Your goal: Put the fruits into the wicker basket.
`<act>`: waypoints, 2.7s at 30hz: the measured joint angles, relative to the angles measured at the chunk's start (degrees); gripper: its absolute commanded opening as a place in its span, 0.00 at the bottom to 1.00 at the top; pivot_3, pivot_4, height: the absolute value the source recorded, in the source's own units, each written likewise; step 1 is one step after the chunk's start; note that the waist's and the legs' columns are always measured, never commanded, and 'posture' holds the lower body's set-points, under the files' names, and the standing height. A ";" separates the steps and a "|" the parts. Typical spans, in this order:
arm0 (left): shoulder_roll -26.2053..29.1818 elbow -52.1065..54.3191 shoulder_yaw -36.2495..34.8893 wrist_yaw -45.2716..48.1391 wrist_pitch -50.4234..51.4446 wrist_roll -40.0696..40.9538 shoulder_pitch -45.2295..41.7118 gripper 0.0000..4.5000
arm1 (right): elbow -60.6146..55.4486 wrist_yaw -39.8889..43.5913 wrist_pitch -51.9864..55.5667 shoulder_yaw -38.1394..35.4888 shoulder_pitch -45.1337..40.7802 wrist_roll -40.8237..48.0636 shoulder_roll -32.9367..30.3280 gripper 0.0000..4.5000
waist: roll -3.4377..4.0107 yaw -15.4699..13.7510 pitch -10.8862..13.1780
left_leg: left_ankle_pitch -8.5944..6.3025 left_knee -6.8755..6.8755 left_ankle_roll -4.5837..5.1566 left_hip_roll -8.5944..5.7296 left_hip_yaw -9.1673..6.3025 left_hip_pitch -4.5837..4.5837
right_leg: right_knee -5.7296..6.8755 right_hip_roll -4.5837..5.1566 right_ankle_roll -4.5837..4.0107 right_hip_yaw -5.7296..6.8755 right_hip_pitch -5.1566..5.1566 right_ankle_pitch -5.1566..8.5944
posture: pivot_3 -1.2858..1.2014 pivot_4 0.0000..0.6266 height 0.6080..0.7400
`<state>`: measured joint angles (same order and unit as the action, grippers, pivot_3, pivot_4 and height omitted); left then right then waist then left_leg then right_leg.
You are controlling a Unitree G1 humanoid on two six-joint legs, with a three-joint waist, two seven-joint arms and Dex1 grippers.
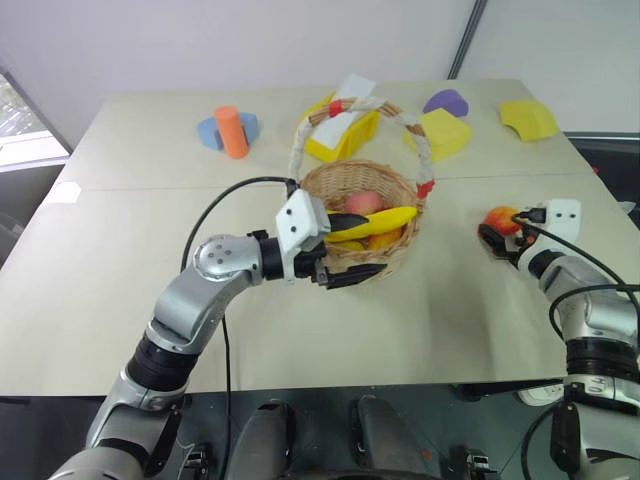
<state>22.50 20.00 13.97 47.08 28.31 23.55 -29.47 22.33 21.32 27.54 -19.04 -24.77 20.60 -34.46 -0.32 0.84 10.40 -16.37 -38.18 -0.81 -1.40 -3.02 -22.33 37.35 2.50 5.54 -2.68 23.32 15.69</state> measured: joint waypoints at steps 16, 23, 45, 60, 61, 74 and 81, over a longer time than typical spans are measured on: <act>1.75 -0.33 -2.44 -0.79 -0.54 -0.09 2.18 0.87 | -11.16 0.86 -0.36 -1.91 5.77 0.36 -0.28 0.37 | 0.03 -0.05 -0.01 | 0.00 0.00 0.01 0.01 -0.01 0.00 | 0.00 0.01 0.00 0.00 0.00 0.00 | 0.52 0.24 1.00; 1.38 -0.31 -3.19 -0.32 -0.54 0.95 2.32 0.87 | -11.79 2.89 0.26 -1.97 6.46 0.63 -0.40 0.99 | 0.03 0.14 -0.01 | 0.00 0.00 0.01 0.01 0.00 0.01 | 0.00 0.00 0.00 0.00 0.00 0.00 | 0.52 0.24 1.00; -0.10 0.20 -3.46 -0.20 -0.37 2.13 2.84 0.87 | 22.88 -3.48 -18.98 1.39 -12.81 -11.06 -1.32 0.99 | 0.04 0.24 -0.01 | 0.00 0.01 0.00 0.01 0.06 0.01 | -0.01 -0.01 0.00 -0.02 0.01 0.00 | 0.52 0.24 1.00; -0.10 0.86 -3.45 -0.76 -0.05 2.17 2.81 0.87 | 39.54 -2.50 -27.27 1.79 -19.94 -12.35 -0.44 0.43 | 0.04 0.29 -0.01 | 0.00 0.03 0.00 0.00 0.06 0.01 | -0.03 -0.01 0.00 -0.04 0.01 0.00 | 0.52 0.24 1.00; -0.10 0.89 -3.45 -0.82 -0.05 2.17 2.81 0.87 | 39.54 -2.40 -27.48 1.78 -19.94 -12.34 -0.44 0.43 | 0.04 0.32 -0.01 | 0.00 0.03 0.00 0.00 0.06 0.01 | -0.03 -0.01 0.00 -0.04 0.01 0.00 | 0.52 0.24 1.00; 4.12 0.84 -8.63 -0.45 -0.15 3.54 5.00 0.87 | -8.60 10.86 -17.23 1.55 6.97 -3.67 -5.18 0.43 | 0.21 -0.15 -0.01 | -0.03 0.09 0.05 0.01 -0.10 -0.09 | -0.05 0.07 0.00 -0.05 0.07 0.01 | 0.52 0.24 1.00; 10.23 -0.03 -15.57 4.12 -1.64 6.00 11.41 0.87 | -50.06 17.30 3.63 -0.98 19.97 18.53 -10.46 0.43 | 0.25 0.35 0.00 | -0.02 0.08 0.03 0.17 -0.09 0.20 | -0.08 -0.01 -0.01 -0.03 -0.17 0.01 | 0.52 0.24 1.00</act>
<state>32.72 19.96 -1.60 51.21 26.67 29.55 -18.07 -27.73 38.62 31.17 -20.02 -4.81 39.13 -44.92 -0.07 1.19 10.40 -16.39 -38.10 -0.78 -1.24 -3.11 -22.13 37.27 2.49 5.53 -2.71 23.14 15.70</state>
